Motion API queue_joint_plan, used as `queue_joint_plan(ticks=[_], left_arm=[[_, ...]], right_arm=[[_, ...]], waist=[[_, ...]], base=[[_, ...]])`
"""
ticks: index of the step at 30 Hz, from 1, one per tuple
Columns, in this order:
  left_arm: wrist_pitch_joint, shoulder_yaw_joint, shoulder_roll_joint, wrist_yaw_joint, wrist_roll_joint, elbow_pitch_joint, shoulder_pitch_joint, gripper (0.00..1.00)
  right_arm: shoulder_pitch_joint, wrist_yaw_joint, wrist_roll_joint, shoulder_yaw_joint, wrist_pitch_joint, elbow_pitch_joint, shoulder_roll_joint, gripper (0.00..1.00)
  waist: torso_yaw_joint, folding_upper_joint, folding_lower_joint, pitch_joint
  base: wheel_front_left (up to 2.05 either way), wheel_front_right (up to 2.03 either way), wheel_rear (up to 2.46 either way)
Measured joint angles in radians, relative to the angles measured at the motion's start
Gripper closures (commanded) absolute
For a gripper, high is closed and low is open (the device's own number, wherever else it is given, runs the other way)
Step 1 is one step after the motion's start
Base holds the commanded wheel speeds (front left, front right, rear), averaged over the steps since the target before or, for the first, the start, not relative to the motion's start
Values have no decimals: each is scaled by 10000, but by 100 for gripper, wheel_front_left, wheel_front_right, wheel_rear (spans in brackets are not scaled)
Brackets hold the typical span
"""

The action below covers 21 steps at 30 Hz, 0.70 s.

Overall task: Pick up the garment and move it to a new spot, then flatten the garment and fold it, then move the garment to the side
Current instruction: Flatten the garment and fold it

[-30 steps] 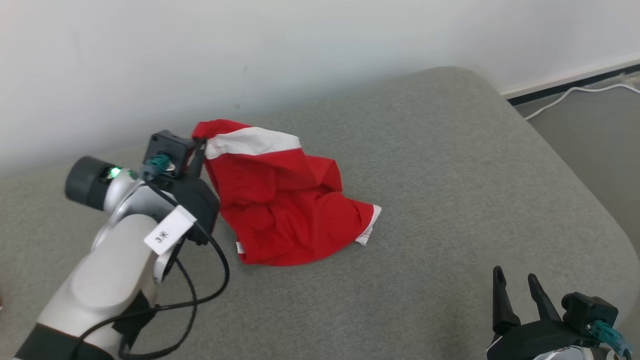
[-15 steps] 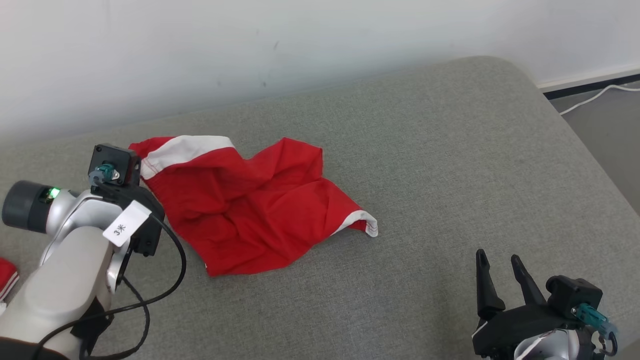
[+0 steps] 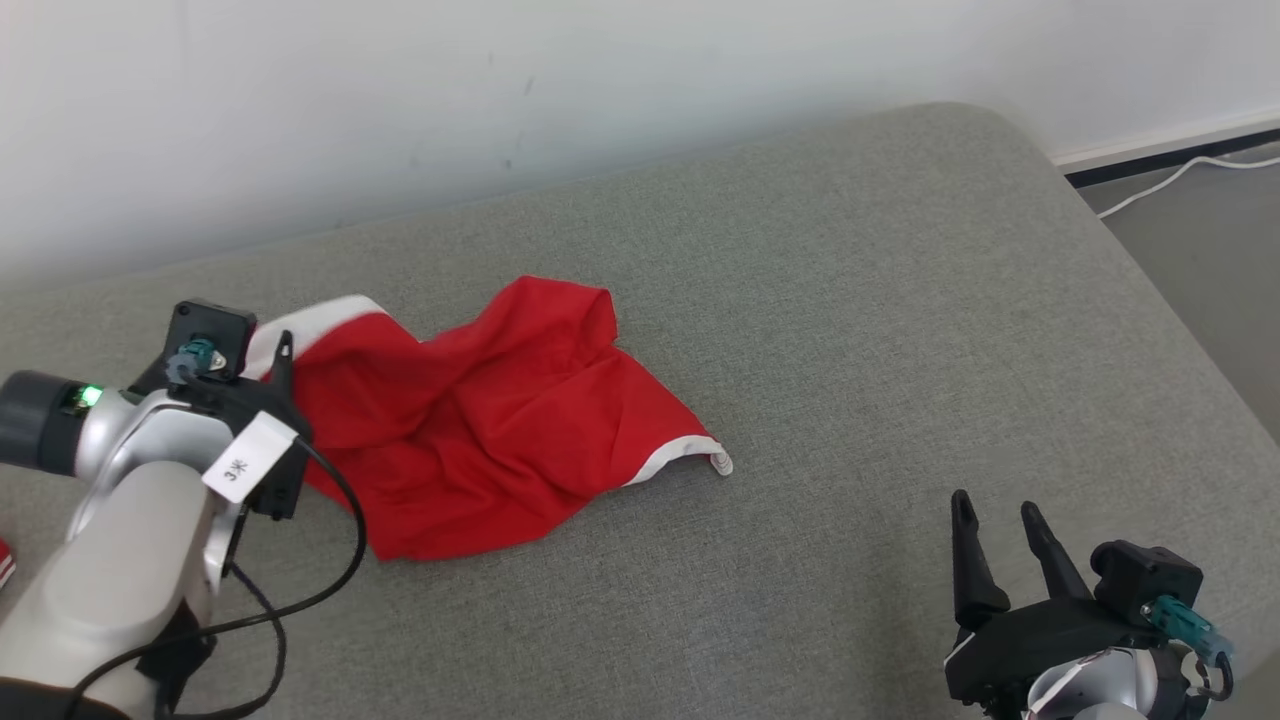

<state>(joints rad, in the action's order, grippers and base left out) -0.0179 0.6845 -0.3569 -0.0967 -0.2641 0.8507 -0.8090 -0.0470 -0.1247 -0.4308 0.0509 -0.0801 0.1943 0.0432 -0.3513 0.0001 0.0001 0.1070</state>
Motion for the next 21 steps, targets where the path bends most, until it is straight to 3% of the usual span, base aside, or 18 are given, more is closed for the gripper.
queue_joint_plan(ticks=[9,15,21], left_arm=[[832,-209,385,-10,-219,-176,156,0],[2755,-1020,805,100,-1187,-1553,534,0],[2895,-1317,1018,121,-1411,-2947,1190,0]], right_arm=[[26,0,19,-290,-25,86,10,0],[3,0,190,-468,-268,-19,163,0],[-12,0,190,-585,-454,-221,217,0]], waist=[[318,0,0,-229],[691,0,0,-428],[1089,0,-1,-643]], base=[[0,0,0],[0,0,0],[0,0,0]])
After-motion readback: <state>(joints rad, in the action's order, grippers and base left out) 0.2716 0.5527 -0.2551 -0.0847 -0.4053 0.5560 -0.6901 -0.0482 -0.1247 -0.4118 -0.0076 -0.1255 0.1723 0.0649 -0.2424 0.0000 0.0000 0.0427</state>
